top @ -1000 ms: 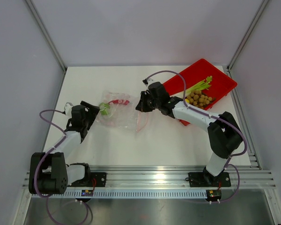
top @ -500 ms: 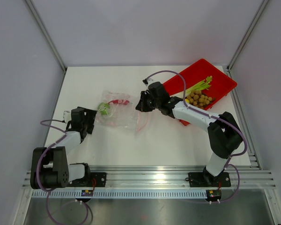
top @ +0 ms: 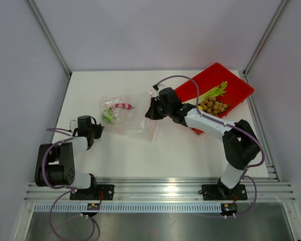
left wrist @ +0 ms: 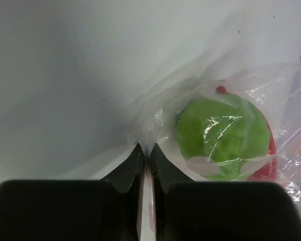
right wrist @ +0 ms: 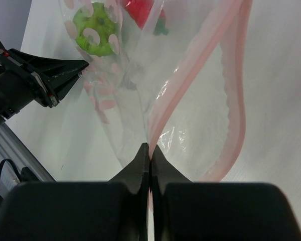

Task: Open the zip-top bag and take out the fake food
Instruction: Adjust the zipper food storage bag at the center of the board.

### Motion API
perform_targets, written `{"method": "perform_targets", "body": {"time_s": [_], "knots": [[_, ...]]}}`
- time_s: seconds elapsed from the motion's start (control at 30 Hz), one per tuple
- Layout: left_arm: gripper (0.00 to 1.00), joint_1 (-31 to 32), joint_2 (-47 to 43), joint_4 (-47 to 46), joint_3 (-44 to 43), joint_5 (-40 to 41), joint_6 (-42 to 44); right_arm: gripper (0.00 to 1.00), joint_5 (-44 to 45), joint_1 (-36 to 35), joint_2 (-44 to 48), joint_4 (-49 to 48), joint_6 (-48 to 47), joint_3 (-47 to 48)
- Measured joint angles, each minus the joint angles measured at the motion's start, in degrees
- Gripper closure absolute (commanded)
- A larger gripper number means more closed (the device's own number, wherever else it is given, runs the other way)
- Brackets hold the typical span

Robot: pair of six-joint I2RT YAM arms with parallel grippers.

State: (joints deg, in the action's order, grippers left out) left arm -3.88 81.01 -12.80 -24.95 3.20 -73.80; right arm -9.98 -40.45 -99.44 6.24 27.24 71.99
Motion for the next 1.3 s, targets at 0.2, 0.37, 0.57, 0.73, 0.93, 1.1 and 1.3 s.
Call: {"method": "perform_targets", "body": {"time_s": [0.2,0.37,0.57,0.73,0.93,1.1,1.3], "knots": [[1.0,-0.2,-3.0,3.3,0.0,1.6,0.1,1.0,0.1,0.5,0.0,-1.2,0.8,-0.3],[1.0,-0.2,-6.5,5.7,0.0,2.3,-0.6,1.0,-2.6,3.8,0.0,-5.3,4.4,-4.2],[1.0,0.7,-10.9,6.4,0.3,1.4,-1.3,1.0,-12.6,10.2,-0.2,-14.1,12.7,-11.3],[1.0,0.8,-12.0,6.8,0.4,2.0,-1.3,1.0,-17.4,11.6,-1.8,-18.4,16.0,-11.6],[1.0,0.7,-13.2,7.3,1.2,2.7,-1.3,0.98,-19.0,11.6,-2.0,-19.1,17.2,-11.6],[1.0,0.7,-19.2,7.3,2.8,3.7,-0.6,0.98,-18.4,11.6,-2.4,-17.7,17.2,-11.0],[1.0,1.2,-26.3,8.5,3.4,5.6,0.4,0.98,-17.8,11.7,-5.6,-16.1,17.2,-8.8]]}}
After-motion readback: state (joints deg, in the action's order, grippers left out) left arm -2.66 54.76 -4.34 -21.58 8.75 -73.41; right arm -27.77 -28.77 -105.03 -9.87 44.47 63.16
